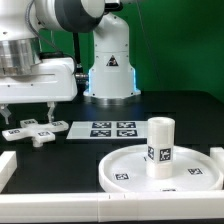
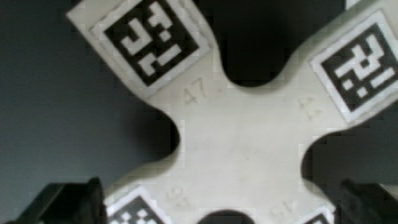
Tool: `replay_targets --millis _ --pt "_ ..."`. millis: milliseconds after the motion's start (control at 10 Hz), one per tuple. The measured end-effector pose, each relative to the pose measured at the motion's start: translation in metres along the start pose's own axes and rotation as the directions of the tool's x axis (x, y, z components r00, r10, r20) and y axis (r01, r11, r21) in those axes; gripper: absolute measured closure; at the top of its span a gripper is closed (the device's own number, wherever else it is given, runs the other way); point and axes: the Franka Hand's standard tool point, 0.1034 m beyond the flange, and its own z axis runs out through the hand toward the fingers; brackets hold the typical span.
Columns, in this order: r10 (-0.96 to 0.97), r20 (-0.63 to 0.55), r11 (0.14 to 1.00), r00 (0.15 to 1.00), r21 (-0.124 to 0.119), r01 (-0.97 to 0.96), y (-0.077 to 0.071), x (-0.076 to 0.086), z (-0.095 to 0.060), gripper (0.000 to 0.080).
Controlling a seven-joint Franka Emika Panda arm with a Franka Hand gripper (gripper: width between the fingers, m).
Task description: Assemble round table
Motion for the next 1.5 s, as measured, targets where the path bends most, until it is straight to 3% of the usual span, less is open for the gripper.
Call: replay_targets --millis 1500 --pt "-0.014 0.017 1.000 1.000 0.001 0.014 -0.0045 -0.0026 0.0089 0.0151"
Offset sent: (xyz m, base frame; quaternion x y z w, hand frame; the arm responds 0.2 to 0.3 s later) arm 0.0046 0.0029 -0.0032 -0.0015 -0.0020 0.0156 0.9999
